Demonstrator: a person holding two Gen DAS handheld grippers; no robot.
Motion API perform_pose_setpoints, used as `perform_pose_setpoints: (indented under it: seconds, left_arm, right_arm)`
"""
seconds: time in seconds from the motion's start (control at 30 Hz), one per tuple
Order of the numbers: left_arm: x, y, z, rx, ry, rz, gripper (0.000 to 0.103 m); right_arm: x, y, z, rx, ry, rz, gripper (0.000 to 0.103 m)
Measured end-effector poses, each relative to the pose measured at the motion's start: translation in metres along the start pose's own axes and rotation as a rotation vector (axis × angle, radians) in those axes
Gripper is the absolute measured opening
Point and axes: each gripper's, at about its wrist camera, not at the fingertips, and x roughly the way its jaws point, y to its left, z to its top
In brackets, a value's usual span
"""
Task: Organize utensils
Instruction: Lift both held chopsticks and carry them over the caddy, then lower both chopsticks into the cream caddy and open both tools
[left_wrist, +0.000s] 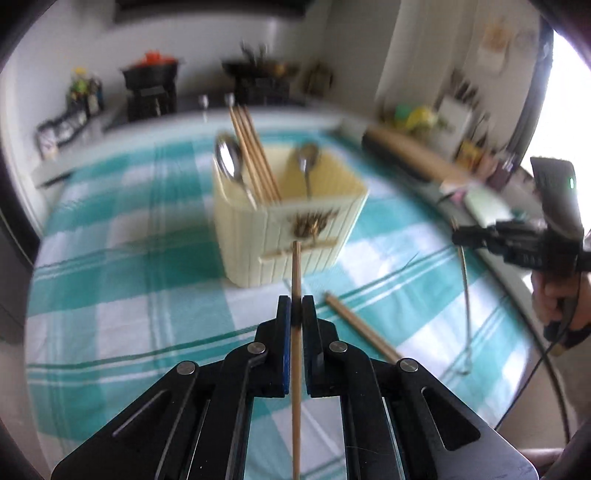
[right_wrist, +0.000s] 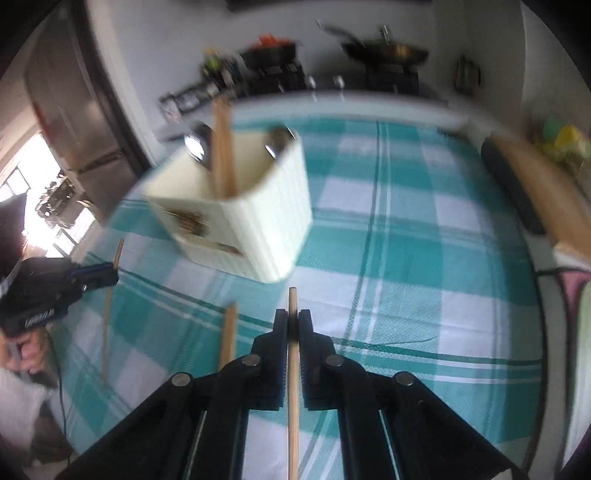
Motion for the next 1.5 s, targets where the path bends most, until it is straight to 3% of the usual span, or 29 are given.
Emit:
perform_pose_setpoints:
  seconds: [0.07,0.2,0.53,0.7,0.93,1.07,1.17,1.3,1.43,1.5]
  left_arm:
    - [-0.03,0.001,-0.002,0.001,-0.065,-0.008,0.004]
    - [-0.066,-0.004,-0.003,-0.009,-0.151,-0.025,0.004]
    - [-0.102,-0.016,0.012,-0.009,-0.227,-0.032,0.004]
    - [-0.12,-0.016,0.04,-0.003,-0.278,-0.038,0.004]
    - [-0.142,-0.01,0.114,0.006,-0.423,0.0,0.004]
    - [-0.129,0.0,0.15,-0.017,-0.489,0.058,0.004]
    - [-0.099,0.011,0.166,-0.045,-0.475,0.09,0.004]
    - [-0.05,0.029,0.171,-0.102,-0.382,0.088,0.004]
    - [-0.008,0.041,0.17,-0.129,-0.25,0.077,0.004]
    - [0.014,0.045,0.169,-0.131,-0.18,0.091,0.004]
  right_arm:
    - [-0.038,0.014,-0.007,-0.039,-0.066,0.002,0.006]
    - [-0.075,0.037,-0.014,-0.071,-0.158,-0.017,0.006]
    - [-0.118,0.049,-0.001,-0.065,-0.33,-0.038,0.006]
    - [-0.126,0.05,0.032,-0.085,-0.37,-0.058,0.006]
    - [-0.133,0.059,0.092,-0.127,-0.467,-0.076,0.006]
    - [-0.131,0.064,0.131,-0.138,-0.56,-0.091,0.006]
    - [-0.12,0.067,0.147,-0.14,-0.606,-0.094,0.006]
    - [-0.076,0.066,0.159,-0.145,-0.56,-0.057,0.006]
    - [-0.01,0.055,0.17,-0.103,-0.338,0.04,0.006]
    - [0.018,0.053,0.173,-0.1,-0.259,0.043,0.006]
